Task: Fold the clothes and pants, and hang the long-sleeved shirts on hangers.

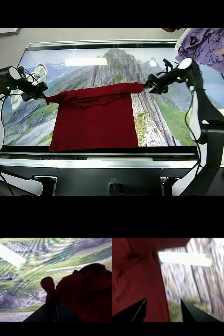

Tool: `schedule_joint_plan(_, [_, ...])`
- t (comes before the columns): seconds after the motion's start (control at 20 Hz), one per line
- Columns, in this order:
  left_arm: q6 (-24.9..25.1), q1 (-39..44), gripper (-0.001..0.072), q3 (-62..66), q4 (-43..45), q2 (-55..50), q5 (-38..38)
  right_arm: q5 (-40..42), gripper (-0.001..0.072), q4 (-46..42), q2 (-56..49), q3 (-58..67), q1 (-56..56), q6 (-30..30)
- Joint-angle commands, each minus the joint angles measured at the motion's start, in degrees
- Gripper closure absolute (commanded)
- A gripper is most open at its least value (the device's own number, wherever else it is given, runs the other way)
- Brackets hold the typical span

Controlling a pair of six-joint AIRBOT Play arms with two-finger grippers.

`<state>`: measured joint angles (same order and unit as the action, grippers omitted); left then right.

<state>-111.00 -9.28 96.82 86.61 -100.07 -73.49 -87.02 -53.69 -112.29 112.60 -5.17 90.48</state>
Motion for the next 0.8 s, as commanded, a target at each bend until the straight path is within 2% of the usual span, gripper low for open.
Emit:
schedule_joint_plan(0.0, [0.17, -0.04, 0.0689, 1.73, 0.02, -0.24, -5.44, -12.44, 0.0232, 10.14, 4.37, -5.99, -6.01, -7.82])
schedule_joint_plan(0.15, [0.17, 0.09, 0.0689, 2.38, -0.04, -0.26, -8.85, -6.71, 0.0231, 9.11, 15.91, -28.98, -7.76, -12.66])
schedule_joint_plan(0.3, [0.17, 0.07, 0.0688, 2.38, 0.02, -0.26, -10.03, 3.15, 0.0232, 10.78, 28.15, -56.48, -6.91, -16.92])
schedule_joint_plan(0.4, [0.17, 0.02, 0.0688, 2.38, 0.02, -0.33, -9.99, 7.85, 0.0232, 10.88, 33.7, -69.2, -5.16, -19.63])
schedule_joint_plan(0.55, [0.17, 0.02, 0.0688, 2.38, 0.02, -0.31, -10.01, 15.19, 0.0232, 12.37, 38.75, -80.63, -0.85, -20.39])
schedule_joint_plan(0.75, [0.17, 0.04, 0.0688, 2.38, 0.02, -0.33, -10.01, 21.35, 0.0233, 12.76, 39.15, -82.73, 5.29, -20.33])
